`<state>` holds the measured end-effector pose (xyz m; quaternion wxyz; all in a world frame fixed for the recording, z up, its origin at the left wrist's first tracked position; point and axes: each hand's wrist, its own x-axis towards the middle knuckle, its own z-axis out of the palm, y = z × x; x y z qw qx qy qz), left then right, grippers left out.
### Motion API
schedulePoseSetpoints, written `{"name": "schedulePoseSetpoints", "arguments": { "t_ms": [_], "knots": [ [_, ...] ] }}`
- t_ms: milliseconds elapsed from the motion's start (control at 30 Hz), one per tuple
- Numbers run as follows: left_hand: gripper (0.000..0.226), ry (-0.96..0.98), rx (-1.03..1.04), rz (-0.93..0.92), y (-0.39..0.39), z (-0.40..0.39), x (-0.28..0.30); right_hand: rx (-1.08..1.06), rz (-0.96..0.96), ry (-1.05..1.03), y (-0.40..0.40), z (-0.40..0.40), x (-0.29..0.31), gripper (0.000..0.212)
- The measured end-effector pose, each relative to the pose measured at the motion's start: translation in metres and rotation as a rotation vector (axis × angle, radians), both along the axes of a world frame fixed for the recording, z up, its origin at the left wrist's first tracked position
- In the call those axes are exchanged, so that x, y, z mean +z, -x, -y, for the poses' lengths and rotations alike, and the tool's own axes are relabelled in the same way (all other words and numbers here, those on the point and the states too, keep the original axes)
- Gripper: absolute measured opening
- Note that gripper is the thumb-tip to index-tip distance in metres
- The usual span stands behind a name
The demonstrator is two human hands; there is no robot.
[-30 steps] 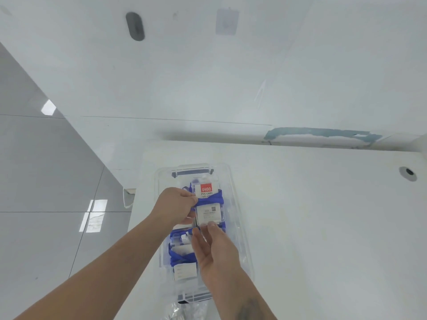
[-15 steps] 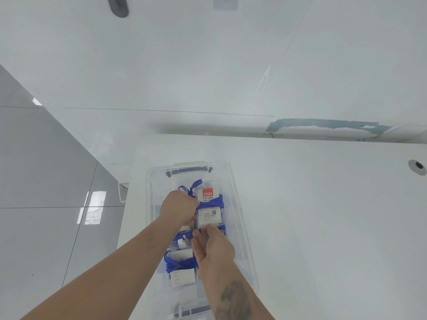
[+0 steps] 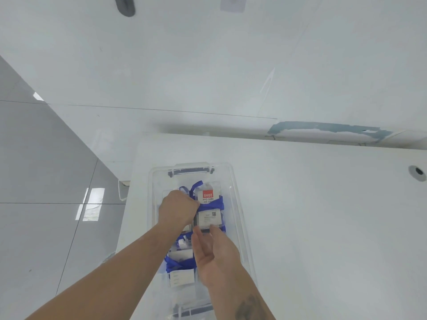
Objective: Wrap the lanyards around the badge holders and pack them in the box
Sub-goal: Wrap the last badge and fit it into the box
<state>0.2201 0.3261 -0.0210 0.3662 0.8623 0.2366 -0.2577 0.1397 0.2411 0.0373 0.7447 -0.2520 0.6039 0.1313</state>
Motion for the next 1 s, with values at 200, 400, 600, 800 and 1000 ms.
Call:
{"name": "schedulePoseSetpoints", "arguments": {
  "t_ms": [200,400,600,800,1000],
  "knots": [
    [0.023,-0.065,-0.057,0.027,0.003,0.004,0.012,-0.002,0.013,-0.036,0.009,-0.001,0.024,0.013],
    [0.026,-0.039,-0.075,0.070,0.009,-0.005,0.039,0.081,0.109,0.010,0.011,0.001,0.048,0.014],
    [0.027,0.130,-0.066,0.346,0.032,-0.015,0.097,0.175,0.401,0.160,0.010,0.024,0.081,0.011],
    [0.033,0.036,-0.135,0.704,0.065,-0.031,0.151,0.588,0.777,0.969,0.014,0.071,0.117,0.022],
    [0.054,-0.236,-0.284,0.918,0.097,-0.046,0.175,1.071,0.827,1.865,0.029,0.112,0.113,0.069]
  ]
}}
